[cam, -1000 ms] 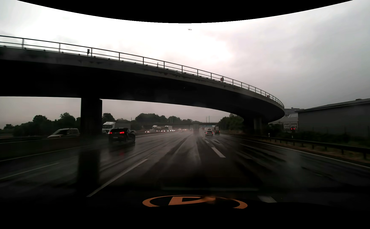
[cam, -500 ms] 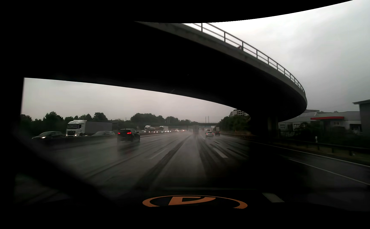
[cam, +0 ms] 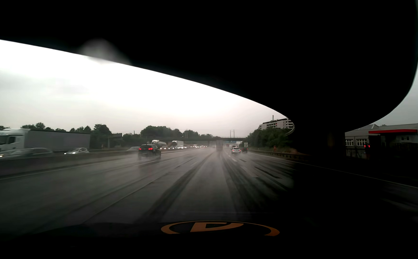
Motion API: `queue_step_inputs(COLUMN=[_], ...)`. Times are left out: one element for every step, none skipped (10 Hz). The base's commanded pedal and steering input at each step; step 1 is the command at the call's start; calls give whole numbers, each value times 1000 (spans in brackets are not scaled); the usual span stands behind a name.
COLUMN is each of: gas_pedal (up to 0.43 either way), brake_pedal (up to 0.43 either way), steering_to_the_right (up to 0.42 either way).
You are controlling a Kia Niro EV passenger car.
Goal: Follow the waypoints while adhering to traffic rules and regulations
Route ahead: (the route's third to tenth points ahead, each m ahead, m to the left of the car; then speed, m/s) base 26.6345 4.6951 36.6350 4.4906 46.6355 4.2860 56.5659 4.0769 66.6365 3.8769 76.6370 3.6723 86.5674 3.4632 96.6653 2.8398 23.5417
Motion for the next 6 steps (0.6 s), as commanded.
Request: queue_step_inputs(gas_pedal=[138, 138, 130, 118, 118, 118], brake_pedal=[0, 0, 0, 0, 0, 0], steering_to_the_right=[6, 6, 5, 4, 4, 4])
